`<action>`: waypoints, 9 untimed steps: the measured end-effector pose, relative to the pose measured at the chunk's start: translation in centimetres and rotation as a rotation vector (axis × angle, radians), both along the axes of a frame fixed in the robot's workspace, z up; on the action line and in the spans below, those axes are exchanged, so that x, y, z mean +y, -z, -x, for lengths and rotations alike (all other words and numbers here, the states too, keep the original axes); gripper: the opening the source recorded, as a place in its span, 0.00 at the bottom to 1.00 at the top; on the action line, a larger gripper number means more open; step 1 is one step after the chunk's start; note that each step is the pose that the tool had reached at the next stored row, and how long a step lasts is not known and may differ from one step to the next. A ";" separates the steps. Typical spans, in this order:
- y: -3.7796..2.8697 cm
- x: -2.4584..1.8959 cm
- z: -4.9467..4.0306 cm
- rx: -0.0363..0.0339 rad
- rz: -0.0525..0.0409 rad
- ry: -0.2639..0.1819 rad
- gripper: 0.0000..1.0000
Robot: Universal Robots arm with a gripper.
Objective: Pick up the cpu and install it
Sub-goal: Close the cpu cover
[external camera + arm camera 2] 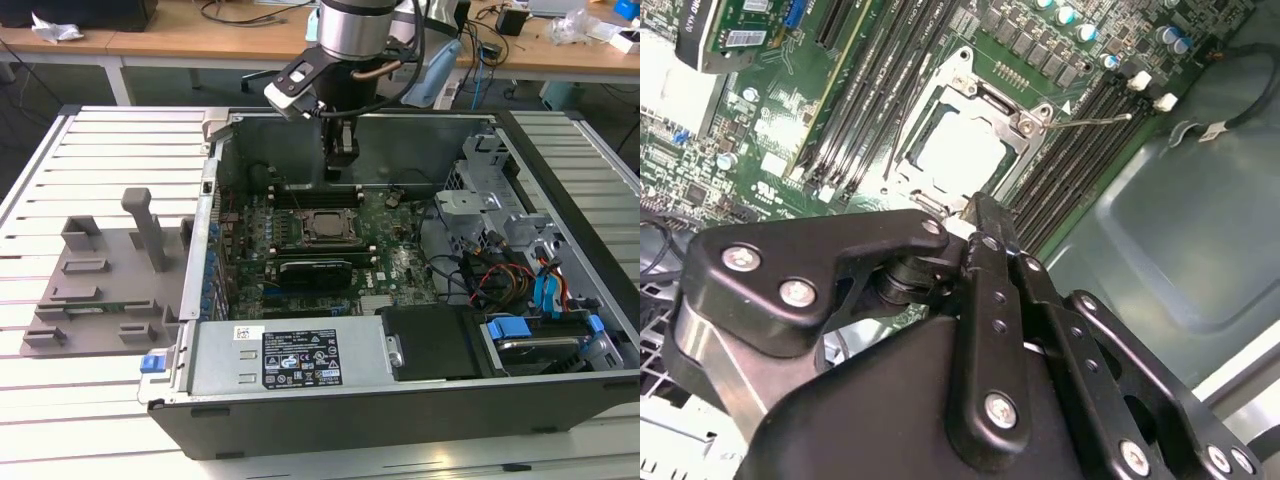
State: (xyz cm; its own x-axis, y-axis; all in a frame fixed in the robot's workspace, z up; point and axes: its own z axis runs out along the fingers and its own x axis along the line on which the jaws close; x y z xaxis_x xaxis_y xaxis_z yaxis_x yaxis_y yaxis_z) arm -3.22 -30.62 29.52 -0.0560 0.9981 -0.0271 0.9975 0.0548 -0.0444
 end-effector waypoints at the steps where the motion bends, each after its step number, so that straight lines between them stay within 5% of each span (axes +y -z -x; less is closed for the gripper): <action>1: -0.17 0.00 0.00 0.0000 0.0001 0.000 0.11; 9: -0.19 0.00 0.00 0.0000 0.0000 0.000 0.11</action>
